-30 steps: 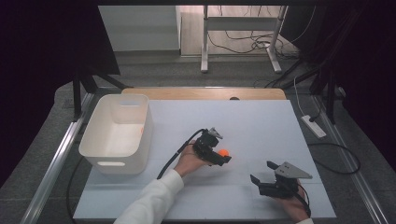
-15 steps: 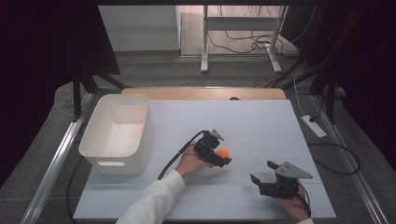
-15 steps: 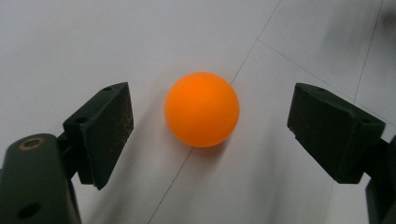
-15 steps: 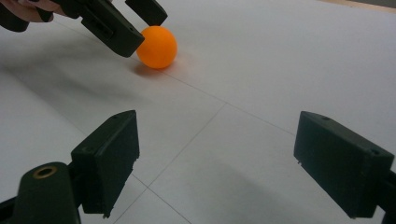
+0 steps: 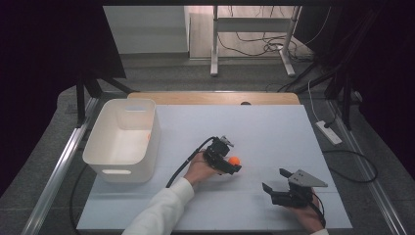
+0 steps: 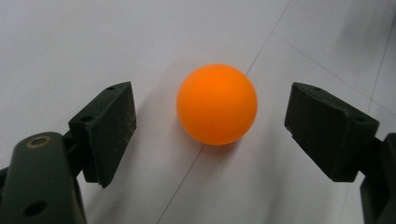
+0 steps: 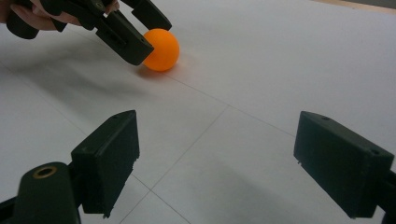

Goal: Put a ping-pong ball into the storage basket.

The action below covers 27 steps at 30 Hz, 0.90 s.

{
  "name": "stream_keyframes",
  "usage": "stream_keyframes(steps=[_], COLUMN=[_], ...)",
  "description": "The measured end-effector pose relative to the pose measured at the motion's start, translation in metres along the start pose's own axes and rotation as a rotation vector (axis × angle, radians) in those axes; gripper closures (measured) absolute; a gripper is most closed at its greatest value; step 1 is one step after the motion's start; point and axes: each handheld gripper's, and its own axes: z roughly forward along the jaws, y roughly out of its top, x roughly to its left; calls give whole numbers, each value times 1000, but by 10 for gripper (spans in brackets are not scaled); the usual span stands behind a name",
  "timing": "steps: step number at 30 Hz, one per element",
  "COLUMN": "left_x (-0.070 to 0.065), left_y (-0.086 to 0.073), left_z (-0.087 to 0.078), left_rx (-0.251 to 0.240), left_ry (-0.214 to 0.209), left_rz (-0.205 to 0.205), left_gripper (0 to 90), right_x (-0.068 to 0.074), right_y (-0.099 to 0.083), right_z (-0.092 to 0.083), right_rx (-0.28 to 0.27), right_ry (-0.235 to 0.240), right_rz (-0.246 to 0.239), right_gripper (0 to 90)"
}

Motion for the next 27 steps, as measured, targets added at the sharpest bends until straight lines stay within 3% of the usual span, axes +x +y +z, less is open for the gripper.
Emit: stream_keyframes(steps=[11,13,18,27], left_x=[-3,-3,-2,-5], left_y=[1,1,2,3], left_z=[5,5,4,-1], left_rx=[-9,-11,-23,-29], left_ry=[-1,16,-14,-14], left_rz=[1,4,-11,-4], left_gripper=[257,298,495,509], right_x=[0,0,-1,-1], right_y=[0,0,0,0], right_z=[-1,-1,-1,-1], right_rx=[0,-1,-2,-3], right_ry=[-3,-3,-3,-4], right_rz=[-2,-1,-3,-5], right_gripper=[145,145,145,145])
